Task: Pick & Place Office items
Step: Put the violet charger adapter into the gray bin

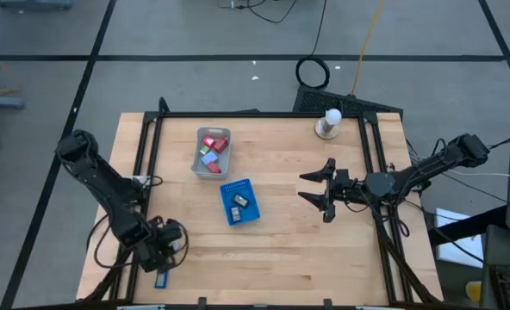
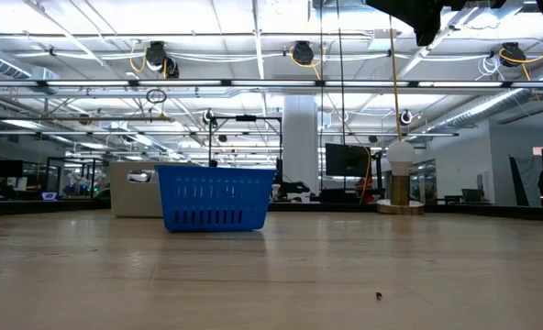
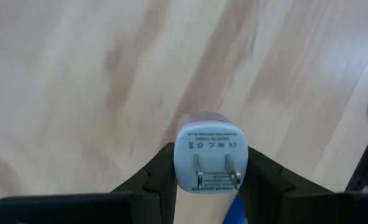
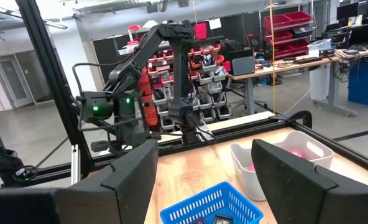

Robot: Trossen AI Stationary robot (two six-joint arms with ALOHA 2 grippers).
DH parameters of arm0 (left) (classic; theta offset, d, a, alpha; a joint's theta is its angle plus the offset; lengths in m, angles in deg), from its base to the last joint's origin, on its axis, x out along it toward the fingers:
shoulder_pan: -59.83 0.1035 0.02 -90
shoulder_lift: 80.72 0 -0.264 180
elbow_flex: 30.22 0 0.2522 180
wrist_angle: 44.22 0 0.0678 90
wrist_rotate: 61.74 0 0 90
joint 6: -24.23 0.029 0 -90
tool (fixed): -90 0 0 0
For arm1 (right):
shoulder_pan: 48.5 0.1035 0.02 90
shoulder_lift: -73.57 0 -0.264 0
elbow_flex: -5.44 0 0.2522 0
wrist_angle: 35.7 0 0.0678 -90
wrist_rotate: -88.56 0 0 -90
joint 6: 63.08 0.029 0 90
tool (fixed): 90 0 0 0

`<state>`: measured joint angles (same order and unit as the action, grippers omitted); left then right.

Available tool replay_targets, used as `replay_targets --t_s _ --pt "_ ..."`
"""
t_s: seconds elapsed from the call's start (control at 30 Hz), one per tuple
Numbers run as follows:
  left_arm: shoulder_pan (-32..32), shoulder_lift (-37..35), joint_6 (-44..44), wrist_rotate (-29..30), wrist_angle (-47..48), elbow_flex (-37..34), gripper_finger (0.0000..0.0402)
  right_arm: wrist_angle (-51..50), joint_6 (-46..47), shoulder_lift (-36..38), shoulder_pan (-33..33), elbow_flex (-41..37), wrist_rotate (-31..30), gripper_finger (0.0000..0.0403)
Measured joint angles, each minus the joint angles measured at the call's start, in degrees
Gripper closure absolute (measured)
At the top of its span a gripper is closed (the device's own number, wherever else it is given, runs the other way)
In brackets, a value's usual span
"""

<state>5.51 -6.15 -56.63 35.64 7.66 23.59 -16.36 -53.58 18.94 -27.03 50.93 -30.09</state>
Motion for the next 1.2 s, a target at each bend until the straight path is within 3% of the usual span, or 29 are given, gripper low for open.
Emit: replay_targets --t_s 0.37,0.63,0.93,1.2 --pt "13.4 0.0 1.4 7.3 11.3 9.3 0.0273 0.2 3.8 0.0 -0.1 0.0 -3.1 0.0152" --pt "25.5 0.0 5.4 15.3 12.6 14.4 0.0273 1.4 7.4 0.0 -0.2 0.0 -3.0 0.0152" --pt "38.7 0.0 18.9 14.9 12.6 17.5 0.0273 3.1 7.8 0.0 -1.0 0.0 -2.8 0.0152" --pt "47.6 0.0 26.5 11.1 12.4 17.7 0.0273 5.5 9.1 0.0 -4.4 0.0 -2.8 0.0152"
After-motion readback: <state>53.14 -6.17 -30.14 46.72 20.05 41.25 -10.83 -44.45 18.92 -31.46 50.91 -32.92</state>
